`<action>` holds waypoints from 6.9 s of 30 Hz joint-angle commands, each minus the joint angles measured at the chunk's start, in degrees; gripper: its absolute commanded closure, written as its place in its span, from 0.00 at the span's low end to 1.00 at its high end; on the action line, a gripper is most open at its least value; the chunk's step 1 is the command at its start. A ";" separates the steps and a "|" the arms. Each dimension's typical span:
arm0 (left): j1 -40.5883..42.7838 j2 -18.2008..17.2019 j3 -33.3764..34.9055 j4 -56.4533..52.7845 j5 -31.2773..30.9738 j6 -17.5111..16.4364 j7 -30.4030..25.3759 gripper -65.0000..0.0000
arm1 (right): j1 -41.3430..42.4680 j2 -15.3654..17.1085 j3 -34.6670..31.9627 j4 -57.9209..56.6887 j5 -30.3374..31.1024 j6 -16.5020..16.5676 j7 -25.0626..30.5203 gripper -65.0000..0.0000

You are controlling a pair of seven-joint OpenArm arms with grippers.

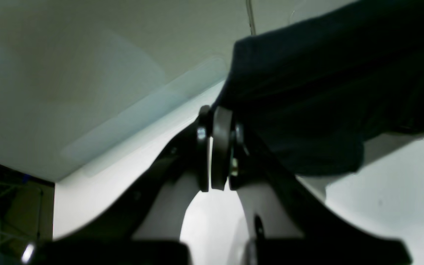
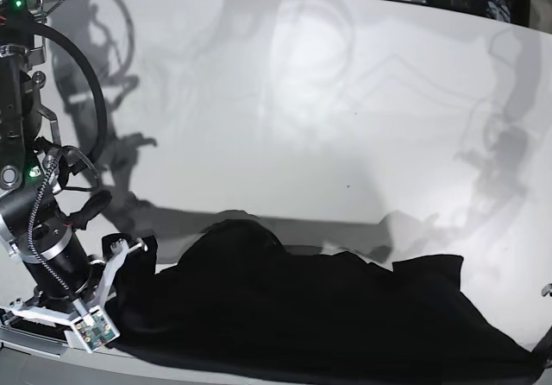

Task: Layout the t-shirt on the table in an organized manner, then fold the t-shirt properly
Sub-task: 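Hold the shirt with both grippers and stretch it apart, lifting, then lay the stretched shirt down and release both grippers, then grasp the shirt's bunched edge with the right gripper and pull it, then regrasp the shirt fabric with the right gripper near the collar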

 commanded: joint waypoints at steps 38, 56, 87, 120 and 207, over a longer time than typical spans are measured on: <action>-1.14 5.31 -1.18 -23.32 3.45 -5.86 -6.05 0.30 | -14.01 -13.79 -7.15 -2.84 60.63 29.34 -21.97 0.43; -5.31 10.47 -1.18 -23.26 -43.00 -15.14 34.60 0.55 | -4.76 -13.75 -4.17 -17.07 26.80 23.04 -4.04 0.26; -1.46 14.16 -1.18 -23.28 -39.01 -15.14 30.05 0.55 | 5.01 -15.56 15.04 -18.40 40.37 29.34 -18.10 1.00; -0.42 14.32 -1.18 -23.28 -38.84 -15.14 29.86 0.55 | 0.46 -11.06 17.62 -24.68 83.50 29.34 -34.48 0.40; -0.39 14.29 -1.18 -23.28 -38.86 -15.14 29.20 0.55 | -9.64 -7.21 -2.67 -13.49 26.62 26.97 -12.13 0.40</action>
